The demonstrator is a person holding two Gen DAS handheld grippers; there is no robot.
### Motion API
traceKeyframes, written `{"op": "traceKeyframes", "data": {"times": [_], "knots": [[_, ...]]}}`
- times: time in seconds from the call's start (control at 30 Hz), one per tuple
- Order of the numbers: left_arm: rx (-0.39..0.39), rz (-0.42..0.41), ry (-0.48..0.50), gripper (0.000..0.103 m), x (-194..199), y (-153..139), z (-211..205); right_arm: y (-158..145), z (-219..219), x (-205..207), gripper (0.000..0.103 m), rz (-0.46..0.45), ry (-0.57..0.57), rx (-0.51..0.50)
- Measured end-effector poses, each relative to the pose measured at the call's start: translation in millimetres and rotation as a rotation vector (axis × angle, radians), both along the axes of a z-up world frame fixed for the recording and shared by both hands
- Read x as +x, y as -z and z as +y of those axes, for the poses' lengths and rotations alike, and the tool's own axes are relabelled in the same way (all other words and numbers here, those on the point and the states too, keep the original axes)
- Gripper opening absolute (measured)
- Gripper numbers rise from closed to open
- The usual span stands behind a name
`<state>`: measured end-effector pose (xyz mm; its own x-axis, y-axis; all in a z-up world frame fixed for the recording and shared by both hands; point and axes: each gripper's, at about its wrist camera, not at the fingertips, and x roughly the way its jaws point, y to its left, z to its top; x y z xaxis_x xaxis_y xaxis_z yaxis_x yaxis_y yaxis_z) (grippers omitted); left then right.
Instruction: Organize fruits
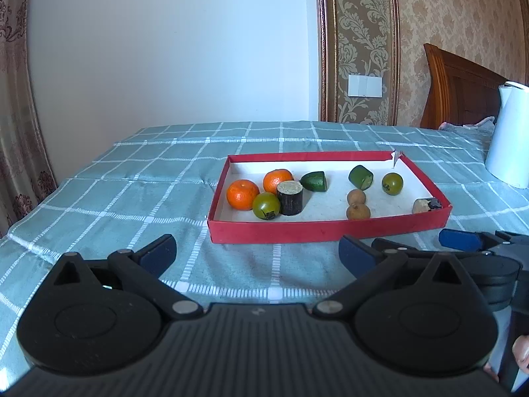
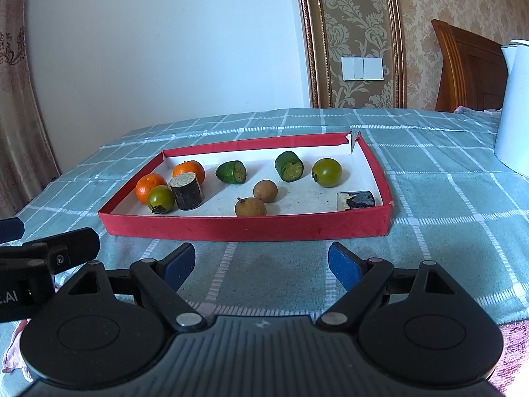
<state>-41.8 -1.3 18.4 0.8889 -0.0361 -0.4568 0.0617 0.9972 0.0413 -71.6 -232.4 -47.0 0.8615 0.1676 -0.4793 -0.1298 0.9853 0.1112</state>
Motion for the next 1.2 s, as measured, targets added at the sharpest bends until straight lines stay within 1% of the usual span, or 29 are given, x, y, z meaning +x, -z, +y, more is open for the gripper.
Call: {"op": "traceKeyframes", "data": {"times": [0.3, 0.43, 1.0, 1.1, 1.2], "knots": [[-0.017, 0.003, 0.007, 0.103, 1.0, -2.3, 1.1, -2.1, 1.0, 2.9, 0.088, -0.006, 0.003, 0.004], [-0.030, 0.016, 0.018, 0.103, 2.6, -1.7, 2.9, -3.2, 1.4, 3.2, 0.088, -0.009, 0.004, -0.001], [-0.010, 0.016, 0.015, 0.103, 4.5, 1.2, -0.6, -3.4, 1.3, 4.7, 0.088, -0.007, 0.005, 0.000], [-0.003, 0.000, 0.010, 0.103, 4.3, 2.0, -0.6, -3.6, 1.4, 4.9, 0.088, -0.007, 0.006, 0.000], [-0.026, 0.008, 0.021, 0.103, 6.0, 2.4, 2.1, -3.5, 0.8, 5.6, 0.088, -0.012, 0.006, -0.001]]}}
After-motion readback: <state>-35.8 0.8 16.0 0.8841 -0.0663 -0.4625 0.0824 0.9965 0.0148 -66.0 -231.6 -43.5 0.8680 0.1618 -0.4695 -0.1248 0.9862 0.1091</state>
